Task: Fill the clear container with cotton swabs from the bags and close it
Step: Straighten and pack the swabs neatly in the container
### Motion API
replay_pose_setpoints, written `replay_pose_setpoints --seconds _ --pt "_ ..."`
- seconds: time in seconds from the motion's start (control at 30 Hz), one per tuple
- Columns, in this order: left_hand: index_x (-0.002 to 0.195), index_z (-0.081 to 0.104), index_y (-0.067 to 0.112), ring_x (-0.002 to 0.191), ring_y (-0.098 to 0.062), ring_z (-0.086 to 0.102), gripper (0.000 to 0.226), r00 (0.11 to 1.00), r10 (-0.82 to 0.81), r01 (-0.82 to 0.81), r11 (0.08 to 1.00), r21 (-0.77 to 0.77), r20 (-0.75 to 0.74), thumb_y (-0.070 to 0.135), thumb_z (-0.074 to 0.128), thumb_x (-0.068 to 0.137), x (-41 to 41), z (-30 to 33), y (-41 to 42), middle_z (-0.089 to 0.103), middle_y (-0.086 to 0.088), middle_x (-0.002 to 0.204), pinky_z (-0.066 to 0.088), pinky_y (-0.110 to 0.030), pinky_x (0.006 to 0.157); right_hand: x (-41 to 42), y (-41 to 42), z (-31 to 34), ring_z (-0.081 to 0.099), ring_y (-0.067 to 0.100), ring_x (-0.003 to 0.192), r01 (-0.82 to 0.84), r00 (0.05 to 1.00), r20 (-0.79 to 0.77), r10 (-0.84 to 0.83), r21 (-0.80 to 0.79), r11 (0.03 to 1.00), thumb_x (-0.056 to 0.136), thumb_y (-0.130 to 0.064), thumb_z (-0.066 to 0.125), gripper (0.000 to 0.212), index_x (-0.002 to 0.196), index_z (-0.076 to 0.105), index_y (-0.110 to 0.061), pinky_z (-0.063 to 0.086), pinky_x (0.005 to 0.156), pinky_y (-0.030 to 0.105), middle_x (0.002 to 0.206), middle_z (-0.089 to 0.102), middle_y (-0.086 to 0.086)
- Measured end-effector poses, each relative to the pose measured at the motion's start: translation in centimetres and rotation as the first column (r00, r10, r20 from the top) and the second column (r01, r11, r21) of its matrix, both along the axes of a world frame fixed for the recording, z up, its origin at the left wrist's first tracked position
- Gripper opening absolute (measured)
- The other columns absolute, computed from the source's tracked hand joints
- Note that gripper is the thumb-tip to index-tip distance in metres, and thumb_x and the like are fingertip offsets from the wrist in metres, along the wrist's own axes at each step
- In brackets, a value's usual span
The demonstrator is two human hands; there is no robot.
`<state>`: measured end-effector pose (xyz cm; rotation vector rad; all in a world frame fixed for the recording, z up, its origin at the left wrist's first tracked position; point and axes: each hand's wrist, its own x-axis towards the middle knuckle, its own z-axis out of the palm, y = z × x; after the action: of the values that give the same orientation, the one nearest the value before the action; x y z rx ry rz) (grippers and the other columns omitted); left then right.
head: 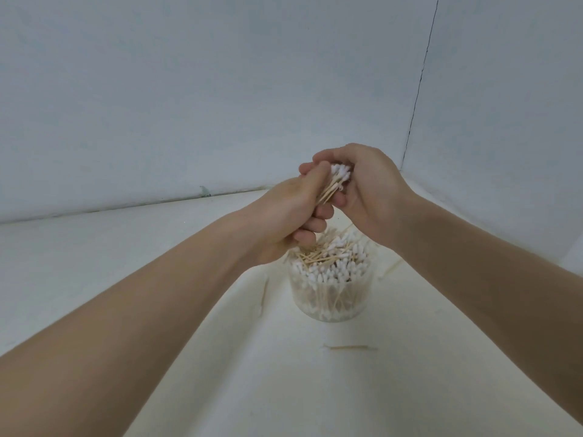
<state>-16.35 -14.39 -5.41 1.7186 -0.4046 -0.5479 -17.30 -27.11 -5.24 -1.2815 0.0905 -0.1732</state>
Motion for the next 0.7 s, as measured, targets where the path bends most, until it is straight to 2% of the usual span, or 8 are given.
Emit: replay_pose_setpoints --seconds 0.07,0.17,0.27,0.33,0.4,0.5,0.6,0.7 --pt "0.091 0.058 0.014 0.047 -0.006 0.026 0.05 0.998 0.059 -0.06 0.997 -0.043 -0.028 0.056 0.035 0.107 0.3 0.0 0.0 0.037 0.007 0.063 0.021 -0.016 0.036 0.2 0.0 -0.3 0.054 0.021 0.066 0.016 0.999 0.034 -0.011 -0.178 0.984 0.099 -0.021 0.048 0.028 0.09 0.07 -0.006 0.044 0.066 0.031 0.087 0.066 0.016" --pt "0.086 0.06 0.011 0.044 -0.005 0.029 0.045 0.988 0.127 -0.136 0.984 -0.114 -0.087 0.046 0.044 0.108 0.8 0.1 -0.1 0.047 0.004 0.063 0.022 -0.014 0.035 0.3 0.2 -0.4 0.053 0.018 0.055 0.092 0.992 0.114 -0.049 -0.414 0.905 0.103 -0.022 0.044 0.034 0.092 0.071 -0.004 0.05 0.064 0.033 0.07 0.062 0.009" --pt "0.089 0.061 0.01 0.043 -0.004 0.029 0.026 0.969 0.159 -0.199 0.956 -0.216 -0.188 0.027 0.052 0.107 1.1 0.2 -0.3 0.052 -0.002 0.067 0.025 -0.012 0.035 0.4 0.3 -0.6 0.06 0.015 0.06 0.143 0.987 0.135 -0.087 -0.485 0.863 0.105 -0.025 0.043 0.033 0.099 0.071 -0.008 0.058 0.084 0.038 0.078 0.067 0.006" --pt "0.09 0.062 0.01 0.044 -0.005 0.03 0.024 0.963 0.192 -0.232 0.947 -0.223 -0.189 0.023 0.052 0.107 1.2 0.2 -0.3 0.054 -0.004 0.068 0.027 -0.012 0.037 0.4 0.1 -0.8 0.065 0.008 0.062 0.169 0.982 0.166 -0.087 -0.584 0.794 0.105 -0.03 0.041 0.035 0.101 0.071 -0.011 0.057 0.088 0.03 0.084 0.071 0.002" --pt "0.091 0.064 0.008 0.043 -0.005 0.033 0.024 0.961 0.223 -0.254 0.944 -0.209 -0.162 0.02 0.05 0.108 1.4 0.1 -0.2 0.061 -0.006 0.069 0.03 -0.012 0.038 0.0 0.1 -0.8 0.063 -0.002 0.055 0.203 0.975 0.213 -0.07 -0.707 0.677 0.106 -0.033 0.04 0.038 0.097 0.069 -0.008 0.049 0.071 0.013 0.081 0.069 0.001" --pt "0.101 0.059 0.002 0.042 -0.007 0.038 0.022 0.964 0.244 -0.26 0.946 -0.192 -0.1 0.011 0.04 0.107 1.6 0.2 -0.3 0.064 -0.009 0.069 0.036 -0.016 0.039 -0.2 0.0 -0.8 0.055 -0.003 0.044 0.27 0.958 0.273 -0.083 -0.775 0.571 0.106 -0.034 0.043 0.042 0.08 0.056 -0.003 0.039 0.052 0.021 0.065 0.062 0.001" --pt "0.104 0.055 0.002 0.04 -0.009 0.04 0.02 0.961 0.274 -0.277 0.946 -0.171 -0.037 0.007 0.036 0.106 1.5 0.3 -0.6 0.06 -0.01 0.07 0.037 -0.018 0.04 0.3 -0.2 -1.0 0.045 0.01 0.046 0.305 0.949 0.291 -0.124 -0.739 0.6 0.102 -0.036 0.048 0.04 0.073 0.051 -0.009 0.037 0.056 0.028 0.057 0.056 -0.003" --pt "0.087 0.058 0.007 0.037 -0.008 0.039 0.028 0.956 0.289 -0.284 0.954 -0.092 0.042 0.009 0.035 0.104 1.4 0.3 -0.7 0.057 -0.005 0.066 0.031 -0.017 0.036 0.6 -0.1 -0.8 0.045 0.017 0.047 0.27 0.959 0.234 -0.157 -0.602 0.751 0.1 -0.033 0.054 0.033 0.083 0.058 -0.005 0.04 0.052 0.029 0.056 0.053 0.002"
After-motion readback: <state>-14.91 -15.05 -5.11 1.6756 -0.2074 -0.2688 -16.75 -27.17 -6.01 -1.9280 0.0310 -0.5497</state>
